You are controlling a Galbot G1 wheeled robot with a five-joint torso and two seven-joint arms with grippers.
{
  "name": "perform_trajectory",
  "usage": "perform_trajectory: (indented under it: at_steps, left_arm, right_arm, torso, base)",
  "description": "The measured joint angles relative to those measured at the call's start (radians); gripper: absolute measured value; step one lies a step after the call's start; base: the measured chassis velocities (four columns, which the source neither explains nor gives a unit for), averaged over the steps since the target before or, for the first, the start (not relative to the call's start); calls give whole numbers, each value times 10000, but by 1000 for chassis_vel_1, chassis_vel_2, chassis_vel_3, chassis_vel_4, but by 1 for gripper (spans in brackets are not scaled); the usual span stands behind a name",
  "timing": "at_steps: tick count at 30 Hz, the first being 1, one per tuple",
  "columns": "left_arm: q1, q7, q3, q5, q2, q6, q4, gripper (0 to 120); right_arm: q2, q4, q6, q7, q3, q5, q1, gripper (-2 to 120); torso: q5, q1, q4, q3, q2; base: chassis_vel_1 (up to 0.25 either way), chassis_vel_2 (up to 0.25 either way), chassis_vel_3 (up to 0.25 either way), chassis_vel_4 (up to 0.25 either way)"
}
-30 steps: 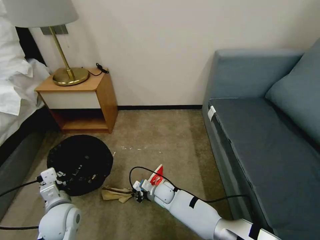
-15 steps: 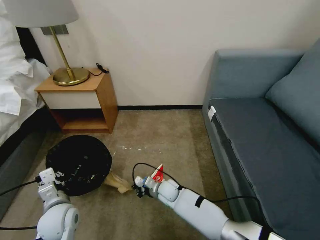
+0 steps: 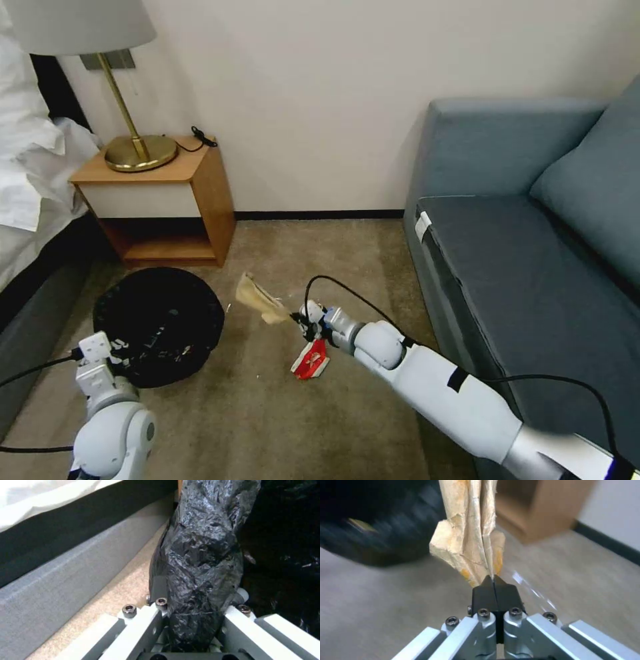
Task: Pick up the trash bin, then pick up the garbage on the floor and place it into the trash bin.
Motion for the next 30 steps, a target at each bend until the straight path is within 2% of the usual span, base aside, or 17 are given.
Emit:
perform_trajectory:
  at_steps: [1,2,4,5,9,13,14,16,22,30]
  left_arm:
    - [0,0,0,0,0,0,0,2]
    - [14,16,42,5,-11,-6,-27,2]
    - [20,21,56,5,-20,-16,-42,2]
    - [34,45,98,-1,-36,-22,-111,2]
    - [58,61,187,15,-102,-13,-210,2]
    - [68,62,211,41,-127,-6,-227,2]
    - [90,64,256,127,-184,0,-243,2]
    - [106,65,279,182,-217,0,-250,2]
    - [122,69,301,303,-314,1,-322,2]
    - [138,74,302,445,-417,2,-337,2]
  right_arm:
    - [0,0,0,0,0,0,0,0]
    - [212,93,523,-383,-201,215,20,0]
    - [342,73,776,-545,-349,269,71,0]
    - [672,-156,1396,-763,-724,371,256,0]
    - [1146,-643,1826,-929,-1367,163,611,0]
    - [1238,-774,1829,-944,-1528,-16,719,0]
    - [1367,-976,1604,-960,-1837,-512,1028,0]
    - [1389,-1042,1370,-948,-2080,-758,1281,0]
    - [1543,-1115,695,-777,-2547,-958,1968,0]
    - [2066,-1376,500,-475,-2633,-1134,2315,0]
  torso:
    - [0,0,0,0,0]
    - [0,0,0,0,0]
    - [-1,0,1,0,0]
    - [-1,0,3,0,0]
    - [-2,0,4,0,0]
    - [-1,0,3,0,0]
    - [-2,0,2,0,0]
    - [-3,0,2,0,0]
    - [-2,0,2,1,0]
    - [-2,0,2,0,0]
  base:
    - [0,0,0,0]
    - [0,0,0,0]
    - [0,0,0,0]
    - [0,0,0,0]
    - [0,0,0,0]
    - [0,0,0,0]
    - [0,0,0,0]
    - [0,0,0,0]
    - [0,0,0,0]
    - [0,0,0,0]
